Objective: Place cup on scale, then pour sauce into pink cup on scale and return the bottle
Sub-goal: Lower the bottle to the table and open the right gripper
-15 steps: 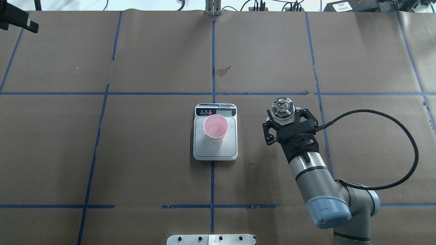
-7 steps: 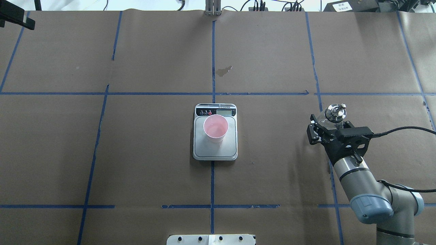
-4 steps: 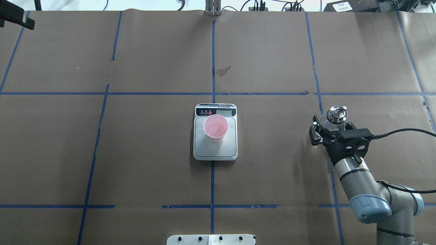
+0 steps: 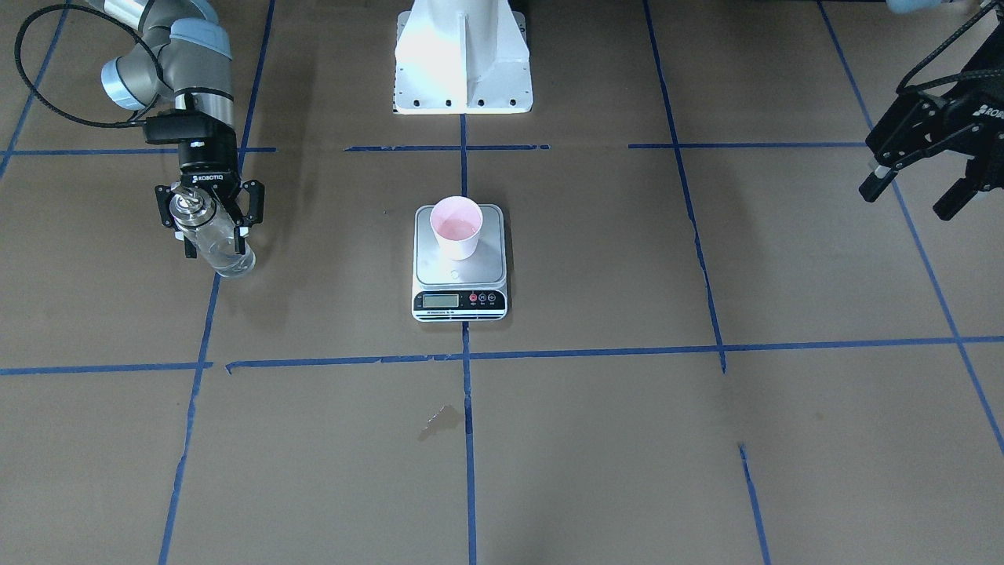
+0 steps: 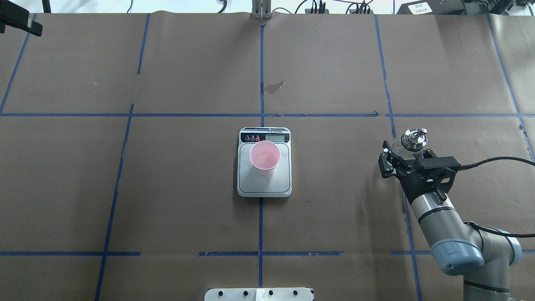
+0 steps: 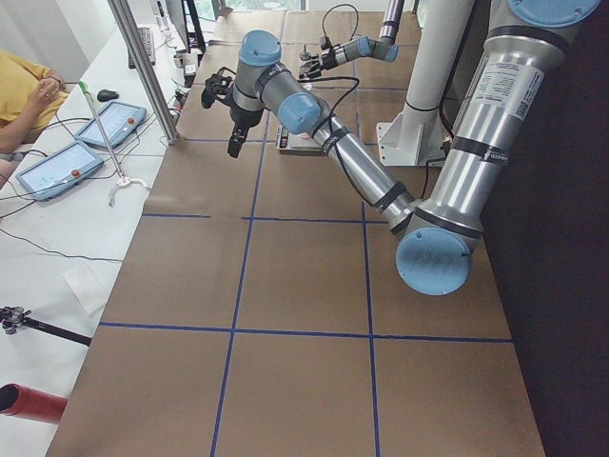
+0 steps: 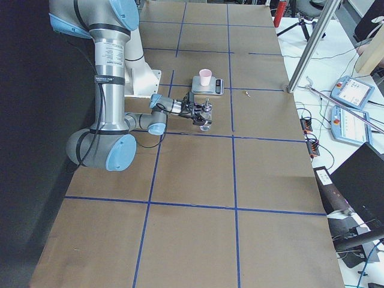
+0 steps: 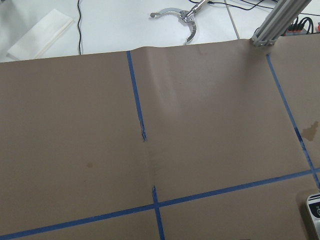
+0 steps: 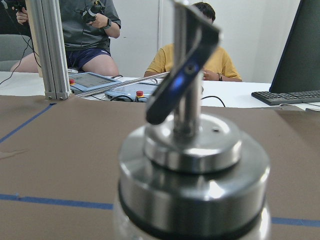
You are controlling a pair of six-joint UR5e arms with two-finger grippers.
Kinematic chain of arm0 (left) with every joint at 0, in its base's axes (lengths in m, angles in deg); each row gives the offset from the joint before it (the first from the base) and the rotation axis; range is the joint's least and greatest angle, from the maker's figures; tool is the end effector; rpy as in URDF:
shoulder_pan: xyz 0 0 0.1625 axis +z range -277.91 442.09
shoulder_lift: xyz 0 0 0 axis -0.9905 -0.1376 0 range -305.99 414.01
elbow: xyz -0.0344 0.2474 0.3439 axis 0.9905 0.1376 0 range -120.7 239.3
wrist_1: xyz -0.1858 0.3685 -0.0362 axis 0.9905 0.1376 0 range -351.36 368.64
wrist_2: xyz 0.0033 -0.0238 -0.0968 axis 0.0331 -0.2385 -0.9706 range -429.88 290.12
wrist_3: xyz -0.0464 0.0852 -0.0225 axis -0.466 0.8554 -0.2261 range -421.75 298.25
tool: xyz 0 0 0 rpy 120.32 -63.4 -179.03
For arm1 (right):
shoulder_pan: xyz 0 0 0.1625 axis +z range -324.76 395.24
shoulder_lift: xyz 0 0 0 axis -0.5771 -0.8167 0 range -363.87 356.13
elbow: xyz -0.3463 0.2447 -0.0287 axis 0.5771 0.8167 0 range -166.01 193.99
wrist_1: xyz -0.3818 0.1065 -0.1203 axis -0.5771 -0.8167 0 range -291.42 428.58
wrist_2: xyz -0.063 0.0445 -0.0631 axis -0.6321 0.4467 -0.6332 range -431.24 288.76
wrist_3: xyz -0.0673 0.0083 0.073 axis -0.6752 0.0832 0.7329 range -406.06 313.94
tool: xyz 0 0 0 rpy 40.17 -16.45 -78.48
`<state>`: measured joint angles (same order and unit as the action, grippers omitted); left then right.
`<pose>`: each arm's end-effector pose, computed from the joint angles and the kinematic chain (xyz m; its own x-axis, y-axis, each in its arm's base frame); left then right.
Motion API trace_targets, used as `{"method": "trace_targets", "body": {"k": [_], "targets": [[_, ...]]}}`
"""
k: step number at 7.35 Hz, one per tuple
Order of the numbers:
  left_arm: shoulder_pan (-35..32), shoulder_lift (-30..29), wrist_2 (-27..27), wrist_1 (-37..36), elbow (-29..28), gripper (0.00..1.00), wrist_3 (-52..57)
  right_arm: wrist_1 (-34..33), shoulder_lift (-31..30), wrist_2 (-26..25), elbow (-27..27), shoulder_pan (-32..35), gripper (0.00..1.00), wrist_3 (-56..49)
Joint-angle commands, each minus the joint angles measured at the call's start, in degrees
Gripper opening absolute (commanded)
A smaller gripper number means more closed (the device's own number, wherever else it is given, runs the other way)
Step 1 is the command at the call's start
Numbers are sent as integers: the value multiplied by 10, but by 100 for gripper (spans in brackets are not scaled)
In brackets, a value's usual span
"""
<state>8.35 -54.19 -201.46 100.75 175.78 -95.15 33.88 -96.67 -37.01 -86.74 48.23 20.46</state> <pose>0.0850 -0.5317 0.2689 0.5920 0.2006 -0.7806 0.1608 0.9197 0.3582 -0.4023 -0.3142 0.4691 0.7394 -0.0594 0.6706 -0.6010 0.3908 0.6972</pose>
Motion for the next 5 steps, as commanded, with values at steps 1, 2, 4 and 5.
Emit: {"method": "trace_targets", "body": {"k": [1,2,4,5], "targets": [[0,0,0,0,3,87,0,0,0,9,3,-1,0,0],[0,0,0,0,3,87,0,0,-1,12,4,-1,0,0],[0,0,0,0,4,87,-2,0,-4,28,5,0,0,0],[0,0,0,0,5,87,-2,0,-4,29,4,0,0,-1]]}}
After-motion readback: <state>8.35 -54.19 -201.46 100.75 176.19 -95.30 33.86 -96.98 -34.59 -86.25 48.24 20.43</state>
